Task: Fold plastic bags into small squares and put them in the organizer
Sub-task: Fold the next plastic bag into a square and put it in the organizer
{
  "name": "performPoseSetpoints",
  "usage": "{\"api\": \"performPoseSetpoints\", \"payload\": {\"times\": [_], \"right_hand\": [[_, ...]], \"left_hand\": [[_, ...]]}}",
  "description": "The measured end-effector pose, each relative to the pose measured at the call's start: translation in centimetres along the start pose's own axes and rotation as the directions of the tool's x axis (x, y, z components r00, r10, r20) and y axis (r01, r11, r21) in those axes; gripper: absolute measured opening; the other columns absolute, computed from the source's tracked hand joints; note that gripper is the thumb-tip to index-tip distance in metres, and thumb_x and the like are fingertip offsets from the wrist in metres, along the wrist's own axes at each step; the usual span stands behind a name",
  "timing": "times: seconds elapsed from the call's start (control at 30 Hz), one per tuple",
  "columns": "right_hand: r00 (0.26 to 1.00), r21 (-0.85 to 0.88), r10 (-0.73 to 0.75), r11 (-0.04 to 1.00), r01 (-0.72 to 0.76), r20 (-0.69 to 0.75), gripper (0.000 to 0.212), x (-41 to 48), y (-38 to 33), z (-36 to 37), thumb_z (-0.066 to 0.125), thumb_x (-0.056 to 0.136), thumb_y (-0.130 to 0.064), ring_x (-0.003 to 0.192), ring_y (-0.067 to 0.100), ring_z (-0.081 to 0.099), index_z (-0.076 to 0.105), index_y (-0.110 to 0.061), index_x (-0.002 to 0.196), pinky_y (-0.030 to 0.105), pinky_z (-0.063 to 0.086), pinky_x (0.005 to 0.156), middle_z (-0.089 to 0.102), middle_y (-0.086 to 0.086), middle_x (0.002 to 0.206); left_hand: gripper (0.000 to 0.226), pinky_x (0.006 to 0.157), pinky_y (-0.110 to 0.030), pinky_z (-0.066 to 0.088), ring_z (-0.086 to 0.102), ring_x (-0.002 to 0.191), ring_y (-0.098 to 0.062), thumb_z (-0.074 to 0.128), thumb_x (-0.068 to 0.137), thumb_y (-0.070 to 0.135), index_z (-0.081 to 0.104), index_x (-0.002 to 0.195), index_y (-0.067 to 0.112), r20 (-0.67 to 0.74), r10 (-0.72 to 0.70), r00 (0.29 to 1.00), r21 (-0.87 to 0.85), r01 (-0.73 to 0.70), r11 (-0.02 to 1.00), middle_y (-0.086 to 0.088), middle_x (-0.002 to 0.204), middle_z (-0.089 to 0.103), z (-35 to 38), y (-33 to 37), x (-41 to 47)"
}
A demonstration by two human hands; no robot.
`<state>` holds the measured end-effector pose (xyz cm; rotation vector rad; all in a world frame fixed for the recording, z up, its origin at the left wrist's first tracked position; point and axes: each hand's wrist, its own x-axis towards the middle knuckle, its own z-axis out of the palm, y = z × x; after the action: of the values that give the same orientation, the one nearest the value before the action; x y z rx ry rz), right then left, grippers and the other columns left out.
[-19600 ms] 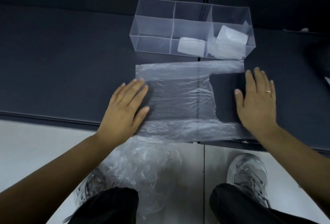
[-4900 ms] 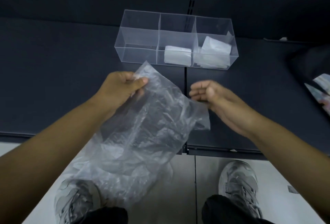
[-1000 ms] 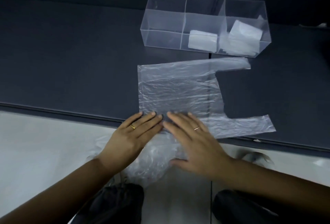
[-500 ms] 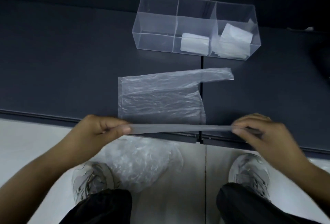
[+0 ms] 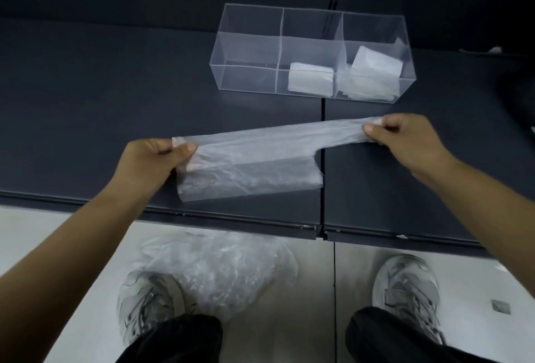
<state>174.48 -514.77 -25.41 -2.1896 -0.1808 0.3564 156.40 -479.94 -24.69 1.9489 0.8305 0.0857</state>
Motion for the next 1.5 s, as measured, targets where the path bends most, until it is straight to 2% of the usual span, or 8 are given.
{"api": "performPoseSetpoints", "payload": {"times": [0.37,0.5,0.67,0.77,0.87,0.97,1.17,1.5], "right_hand": [[0.994,-0.203,0.003,0.979,-0.025,-0.111,0.015,1.3,-0.2,1.3,0.074,0.082,-0.026,0.071,0.015,0.057,0.065,-0.014,0.081,0.027,0.045,0.071,0.062,-0.001,0.074],[0.994,-0.201,0.022,0.979,-0.044,-0.11,0.014,1.3,-0.4,1.4,0.073,0.082,-0.023,0.066,0.013,0.055,0.061,-0.017,0.077,0.023,0.041,0.065,0.058,-0.004,0.069],[0.991,-0.313,0.049,0.946,-0.087,-0.127,0.015,0.5,-2.0,1.6,0.069,0.083,-0.019,0.086,0.021,0.057,0.06,-0.013,0.094,0.03,0.044,0.074,0.059,0.003,0.089],[0.942,-0.466,-0.263,0.874,0.14,-0.21,0.031,-1.1,-4.8,3.4,0.065,0.081,-0.009,0.104,0.031,0.052,0.057,-0.008,0.112,0.037,0.043,0.089,0.051,0.015,0.115],[0.845,-0.415,-0.529,0.753,0.511,0.082,0.04,-3.6,-8.1,8.3,0.059,0.085,-0.01,0.122,0.032,0.045,0.055,-0.005,0.125,0.036,0.031,0.105,0.05,0.018,0.13],[0.766,-0.351,-0.488,0.691,0.632,0.419,0.052,-5.5,-8.7,13.4,0.043,0.1,-0.025,0.145,0.023,0.018,0.031,-0.008,0.148,0.031,0.006,0.118,0.023,0.01,0.157],[0.797,-0.644,-0.393,0.47,0.603,0.459,0.064,-4.2,-4.0,12.8,0.018,0.1,-0.05,0.148,0.015,-0.006,0.005,-0.019,0.154,0.038,-0.007,0.12,-0.002,0.0,0.162],[0.879,-0.567,-0.382,0.672,0.476,0.286,0.073,-4.3,-1.1,6.2,0.046,0.092,-0.051,0.148,0.018,0.003,0.019,-0.02,0.152,0.038,-0.001,0.118,0.008,0.003,0.161]], "left_hand": [[0.018,0.067,-0.031,0.046,0.057,0.081,-0.022,0.07,0.085,0.029,0.063,0.094,0.014,-0.278,0.359,0.891,0.452,-0.209,0.867,-0.001,0.091,0.058,2.1,0.4,-0.2],[0.023,0.095,-0.032,0.04,0.056,0.103,-0.028,0.055,0.093,0.015,0.065,0.111,0.006,0.039,0.704,0.709,0.55,-0.603,0.578,-0.014,0.111,0.062,4.2,0.5,-2.9],[0.063,0.12,-0.034,0.004,0.012,0.147,-0.02,0.024,0.099,0.046,0.021,0.151,0.01,0.331,0.441,0.834,0.658,-0.539,0.525,-0.007,0.159,0.018,5.2,-1.5,-3.1],[0.074,0.121,-0.038,0.003,0.002,0.148,-0.018,0.008,0.095,0.061,0.011,0.153,0.015,0.347,0.424,0.836,0.733,-0.524,0.434,-0.004,0.161,0.007,5.2,-2.4,-3.0],[0.077,0.12,-0.04,0.005,0.003,0.148,-0.02,0.008,0.092,0.062,0.012,0.153,0.014,0.348,0.417,0.84,0.751,-0.516,0.412,-0.004,0.16,0.007,5.2,-2.4,-3.3],[0.076,0.12,-0.043,0.009,0.009,0.147,-0.022,0.013,0.093,0.06,0.017,0.151,0.011,0.351,0.425,0.834,0.739,-0.525,0.421,-0.007,0.159,0.012,5.2,-2.3,-3.5],[0.084,0.119,-0.048,0.01,0.011,0.147,-0.029,0.013,0.09,0.067,0.021,0.151,0.011,0.368,0.399,0.84,0.747,-0.523,0.411,-0.011,0.159,0.015,4.7,-2.1,-3.4],[0.11,0.119,-0.041,-0.008,-0.006,0.148,-0.019,0.01,0.073,0.085,0.002,0.153,0.01,0.314,0.357,0.88,0.749,-0.46,0.476,-0.007,0.161,-0.001,1.7,-3.2,-3.1]]}}
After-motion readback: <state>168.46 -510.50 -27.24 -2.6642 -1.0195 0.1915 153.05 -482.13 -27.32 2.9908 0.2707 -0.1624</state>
